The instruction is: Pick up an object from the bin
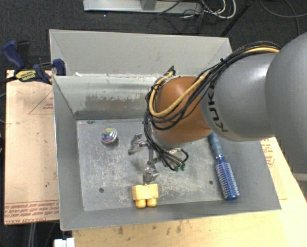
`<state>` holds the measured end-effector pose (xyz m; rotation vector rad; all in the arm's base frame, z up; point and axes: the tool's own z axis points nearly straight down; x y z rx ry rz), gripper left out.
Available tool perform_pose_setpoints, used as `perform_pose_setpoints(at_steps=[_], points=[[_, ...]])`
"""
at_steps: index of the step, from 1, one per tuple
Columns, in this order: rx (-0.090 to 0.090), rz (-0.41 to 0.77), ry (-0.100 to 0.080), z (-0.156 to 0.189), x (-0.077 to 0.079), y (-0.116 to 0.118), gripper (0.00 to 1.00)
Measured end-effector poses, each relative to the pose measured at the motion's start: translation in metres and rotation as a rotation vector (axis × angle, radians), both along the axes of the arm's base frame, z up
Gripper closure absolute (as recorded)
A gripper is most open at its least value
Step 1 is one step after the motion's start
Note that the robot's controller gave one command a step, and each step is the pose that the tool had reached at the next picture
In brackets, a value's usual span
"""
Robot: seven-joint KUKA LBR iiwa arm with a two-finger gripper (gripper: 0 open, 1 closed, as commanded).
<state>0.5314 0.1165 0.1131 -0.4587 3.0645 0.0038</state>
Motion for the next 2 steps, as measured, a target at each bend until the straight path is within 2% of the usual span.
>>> perform_pose_setpoints(at_steps=[1, 2], points=[[-0.007, 0.118, 0.039, 0.015, -0.043, 0.045, 0.00], [-0.011, 0.207, 0.030, -0.015, -0.048, 0.002, 0.00]])
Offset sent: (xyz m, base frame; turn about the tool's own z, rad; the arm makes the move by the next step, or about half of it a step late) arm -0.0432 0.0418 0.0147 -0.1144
